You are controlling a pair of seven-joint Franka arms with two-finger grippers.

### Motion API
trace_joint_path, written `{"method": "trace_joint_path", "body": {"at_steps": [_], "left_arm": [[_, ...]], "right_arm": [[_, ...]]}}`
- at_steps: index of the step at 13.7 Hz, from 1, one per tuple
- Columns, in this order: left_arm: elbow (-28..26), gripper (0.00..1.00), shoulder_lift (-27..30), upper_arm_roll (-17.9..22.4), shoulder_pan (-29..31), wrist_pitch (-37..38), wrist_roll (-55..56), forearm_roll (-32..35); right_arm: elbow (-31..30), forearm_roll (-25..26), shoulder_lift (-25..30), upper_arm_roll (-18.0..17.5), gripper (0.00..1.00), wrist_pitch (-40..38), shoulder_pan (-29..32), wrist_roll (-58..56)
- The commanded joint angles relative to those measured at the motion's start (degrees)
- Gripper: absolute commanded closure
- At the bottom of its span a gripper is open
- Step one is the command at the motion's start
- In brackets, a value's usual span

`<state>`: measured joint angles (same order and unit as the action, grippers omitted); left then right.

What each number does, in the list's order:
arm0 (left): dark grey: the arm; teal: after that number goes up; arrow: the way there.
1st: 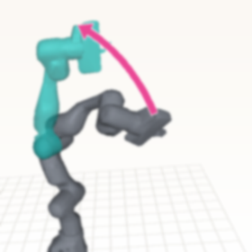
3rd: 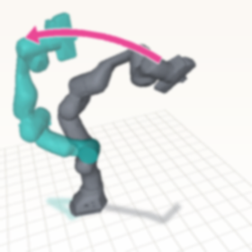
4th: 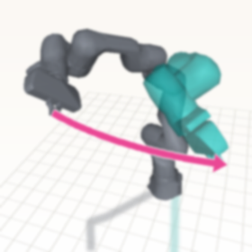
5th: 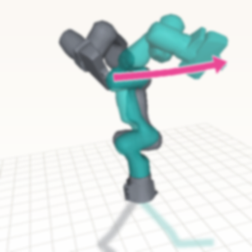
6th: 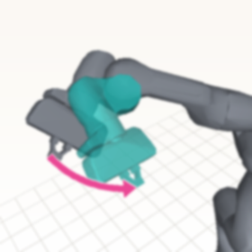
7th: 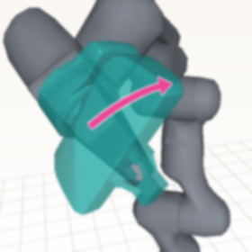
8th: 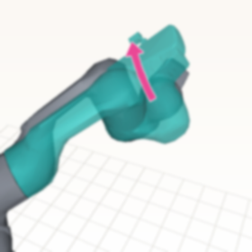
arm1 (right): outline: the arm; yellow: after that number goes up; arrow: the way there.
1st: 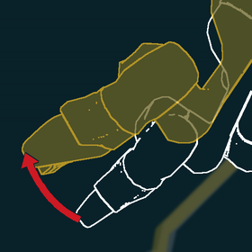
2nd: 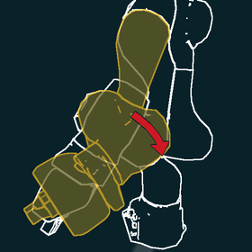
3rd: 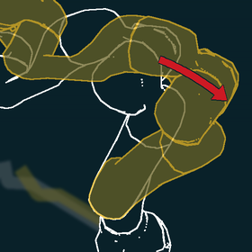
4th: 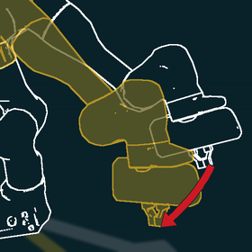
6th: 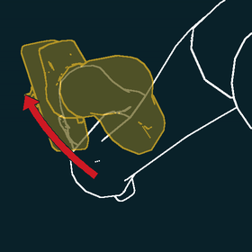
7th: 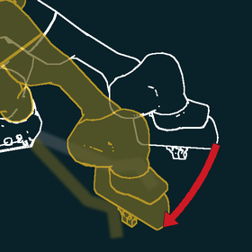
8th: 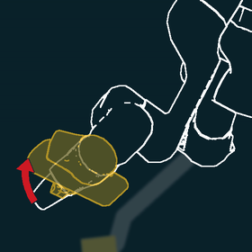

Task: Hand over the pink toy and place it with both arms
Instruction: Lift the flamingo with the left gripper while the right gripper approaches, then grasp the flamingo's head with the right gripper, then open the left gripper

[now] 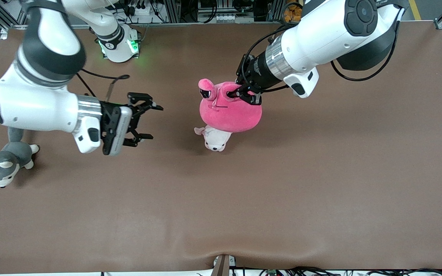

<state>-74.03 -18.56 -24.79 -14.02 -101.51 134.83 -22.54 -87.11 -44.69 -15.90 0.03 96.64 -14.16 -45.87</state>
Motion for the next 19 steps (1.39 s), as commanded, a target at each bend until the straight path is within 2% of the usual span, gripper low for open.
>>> {"method": "trace_joint_path", "body": {"at_steps": [1,5,9,14,18,19], "left_arm": [[0.99,1.0,-0.95,0.44,-0.92,-2.01,2.01,0.3],[1.08,1.0,-4.38,0.7,-2.41,-7.64,4.03,0.56],[0.99,1.0,-5.09,0.79,-3.73,-10.29,5.88,1.61],[0.82,1.0,-5.53,0.79,-4.88,-10.29,5.97,2.85],[0.82,1.0,-5.44,0.79,-4.87,-10.29,5.88,2.85],[0.82,1.0,-5.35,0.79,-4.87,-10.29,5.97,2.85]], "right_arm": [[-6.92,-1.54,7.27,-0.82,0.0,0.74,-0.07,-0.36],[-7.81,-3.73,8.34,-1.08,0.0,6.97,-3.93,-0.8],[-10.17,-4.01,8.34,-1.08,0.0,12.68,-9.03,-0.8],[-10.45,0.47,7.46,-1.0,0.0,17.0,-11.15,-0.8],[-10.45,0.65,6.32,-1.0,0.0,19.03,-13.08,-0.72],[-10.45,0.65,6.06,-1.0,0.48,19.2,-13.09,-0.54]]}}
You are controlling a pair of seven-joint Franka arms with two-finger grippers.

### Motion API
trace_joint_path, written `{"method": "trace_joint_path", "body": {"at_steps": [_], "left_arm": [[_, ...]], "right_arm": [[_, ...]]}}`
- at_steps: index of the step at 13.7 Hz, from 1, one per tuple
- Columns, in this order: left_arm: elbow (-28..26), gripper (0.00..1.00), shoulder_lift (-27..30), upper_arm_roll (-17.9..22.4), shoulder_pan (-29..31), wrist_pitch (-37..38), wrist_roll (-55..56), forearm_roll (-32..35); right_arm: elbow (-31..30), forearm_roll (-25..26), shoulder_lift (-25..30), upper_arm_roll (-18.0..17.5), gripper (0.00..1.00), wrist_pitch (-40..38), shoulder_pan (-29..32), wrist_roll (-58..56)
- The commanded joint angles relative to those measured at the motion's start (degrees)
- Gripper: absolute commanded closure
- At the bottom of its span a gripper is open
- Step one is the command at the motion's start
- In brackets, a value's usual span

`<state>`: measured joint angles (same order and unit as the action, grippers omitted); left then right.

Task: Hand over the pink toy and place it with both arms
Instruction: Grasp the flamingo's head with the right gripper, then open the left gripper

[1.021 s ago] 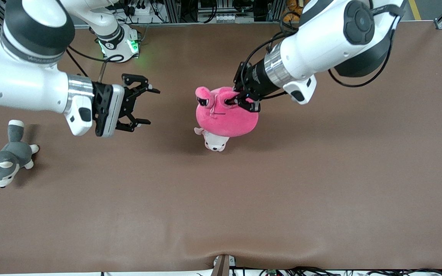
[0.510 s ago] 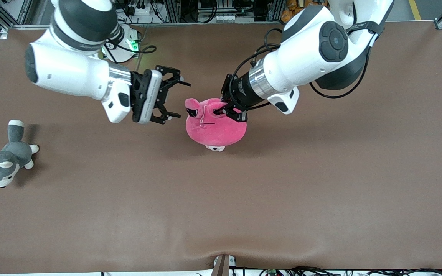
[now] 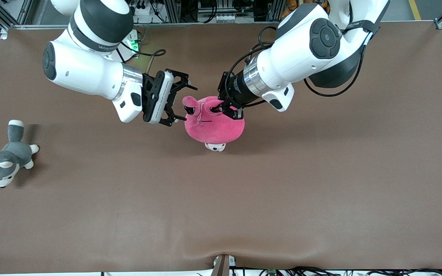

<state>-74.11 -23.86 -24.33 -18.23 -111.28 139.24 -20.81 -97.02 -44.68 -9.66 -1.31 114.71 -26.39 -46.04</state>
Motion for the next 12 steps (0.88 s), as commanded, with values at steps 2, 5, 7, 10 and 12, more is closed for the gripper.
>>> {"method": "trace_joint_path", "body": {"at_steps": [2,5,7,10,12], "left_arm": [[0.9,1.0,-0.05,0.33,-0.67,-0.51,1.56,1.13],[0.9,1.0,0.13,0.33,-0.58,-0.51,1.38,1.13],[0.9,1.0,0.21,0.33,-0.32,-0.51,1.12,1.13],[0.9,0.24,0.74,0.33,0.38,-0.43,-0.72,1.39],[0.9,0.0,1.62,0.24,0.47,0.19,-3.96,5.5]], "right_arm": [[-0.54,0.73,-0.18,0.35,1.0,1.04,-0.85,-0.19],[-0.63,1.26,-0.27,0.35,1.0,1.04,-0.77,-0.28],[-0.54,2.66,-0.36,0.35,1.0,1.04,-0.33,-0.46],[-0.54,3.28,-0.19,0.7,1.0,0.34,1.07,-0.72],[-0.45,4.42,-0.1,0.7,1.0,-1.84,3.0,-0.81]]}}
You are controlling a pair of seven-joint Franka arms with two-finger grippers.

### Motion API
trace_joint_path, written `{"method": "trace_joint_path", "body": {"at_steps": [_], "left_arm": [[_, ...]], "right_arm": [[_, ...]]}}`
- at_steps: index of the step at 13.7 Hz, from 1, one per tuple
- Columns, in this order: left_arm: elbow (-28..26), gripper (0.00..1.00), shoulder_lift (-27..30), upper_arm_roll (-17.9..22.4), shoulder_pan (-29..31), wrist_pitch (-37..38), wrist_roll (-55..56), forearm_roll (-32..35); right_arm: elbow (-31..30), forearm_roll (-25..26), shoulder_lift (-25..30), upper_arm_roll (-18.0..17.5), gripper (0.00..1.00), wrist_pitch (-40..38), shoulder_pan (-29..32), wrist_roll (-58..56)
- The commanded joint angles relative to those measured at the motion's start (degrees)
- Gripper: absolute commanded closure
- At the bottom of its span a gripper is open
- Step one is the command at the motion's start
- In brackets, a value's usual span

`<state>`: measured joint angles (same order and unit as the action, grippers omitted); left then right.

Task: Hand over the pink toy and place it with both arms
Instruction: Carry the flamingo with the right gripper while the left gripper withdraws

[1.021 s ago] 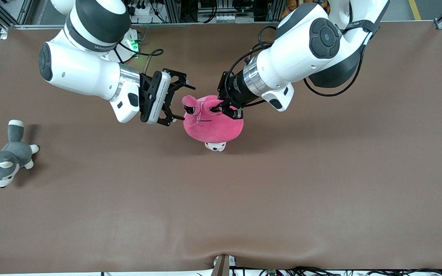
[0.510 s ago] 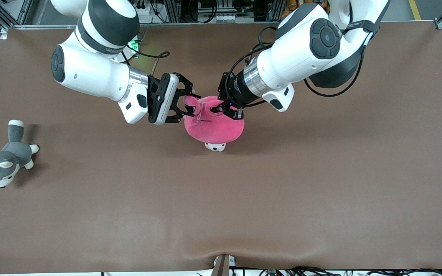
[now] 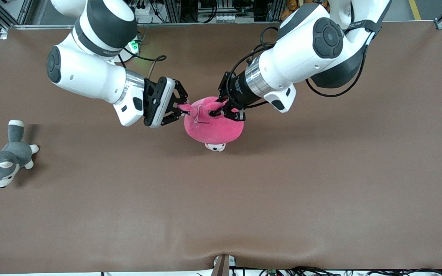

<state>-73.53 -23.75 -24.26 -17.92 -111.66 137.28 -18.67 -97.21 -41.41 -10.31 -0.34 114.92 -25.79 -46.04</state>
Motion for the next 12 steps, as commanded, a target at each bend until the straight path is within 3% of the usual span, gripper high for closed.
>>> {"method": "trace_joint_path", "body": {"at_steps": [1,4,9,12], "left_arm": [[0.32,0.0,2.3,0.18,0.26,1.01,-4.54,5.72],[0.67,0.0,4.24,0.79,1.48,7.66,-13.57,15.91],[0.32,0.0,8.72,2.38,9.99,18.74,-53.02,20.05],[0.32,0.0,9.25,2.46,12.99,24.03,-63.69,23.93]], "right_arm": [[-0.26,2.2,0.55,-0.27,1.0,-3.81,4.5,-1.77],[-0.35,2.83,-0.76,-0.27,1.0,-9.08,11.53,-12.2],[-0.35,6.16,-5.68,-0.27,1.0,-16.11,23.48,-27.15],[-0.35,6.69,-9.37,-0.27,1.0,-19.9,30.69,-36.11]]}}
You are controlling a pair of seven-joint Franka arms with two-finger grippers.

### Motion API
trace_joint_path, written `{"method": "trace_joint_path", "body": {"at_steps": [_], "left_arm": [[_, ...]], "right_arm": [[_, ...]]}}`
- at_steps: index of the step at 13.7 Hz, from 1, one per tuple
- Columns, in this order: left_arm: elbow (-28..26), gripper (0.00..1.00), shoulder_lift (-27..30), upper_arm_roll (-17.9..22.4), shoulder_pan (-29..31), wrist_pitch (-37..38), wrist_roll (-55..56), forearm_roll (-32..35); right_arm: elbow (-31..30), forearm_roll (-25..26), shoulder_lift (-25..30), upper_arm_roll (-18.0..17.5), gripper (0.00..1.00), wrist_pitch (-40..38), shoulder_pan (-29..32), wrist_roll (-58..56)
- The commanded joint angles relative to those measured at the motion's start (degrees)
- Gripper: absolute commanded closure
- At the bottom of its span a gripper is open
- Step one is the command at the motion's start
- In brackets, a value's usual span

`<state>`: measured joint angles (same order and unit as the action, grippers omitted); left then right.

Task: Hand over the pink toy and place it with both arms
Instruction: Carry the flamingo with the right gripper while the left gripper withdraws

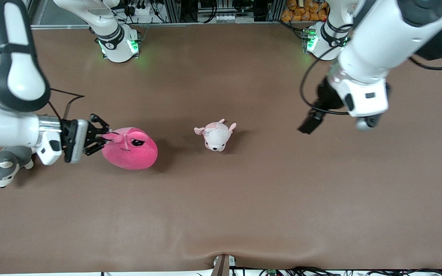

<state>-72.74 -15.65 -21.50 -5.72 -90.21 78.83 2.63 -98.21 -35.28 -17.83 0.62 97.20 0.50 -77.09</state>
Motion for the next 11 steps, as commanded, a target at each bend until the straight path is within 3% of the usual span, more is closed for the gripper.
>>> {"method": "trace_joint_path", "body": {"at_steps": [1,7,11], "left_arm": [[-0.48,0.0,2.02,-0.39,2.28,3.97,-8.14,2.64],[-0.65,0.0,3.34,-0.39,8.35,10.21,-26.59,2.64],[-5.3,0.0,10.27,7.23,8.63,10.75,-49.32,1.5]], "right_arm": [[0.65,1.0,-3.25,-1.24,1.0,-2.8,6.08,-9.35],[1.0,3.81,-9.76,-1.24,1.0,-5.0,15.4,-30.21],[3.02,5.93,-11.53,-1.24,1.0,-5.0,18.21,-32.5]]}}
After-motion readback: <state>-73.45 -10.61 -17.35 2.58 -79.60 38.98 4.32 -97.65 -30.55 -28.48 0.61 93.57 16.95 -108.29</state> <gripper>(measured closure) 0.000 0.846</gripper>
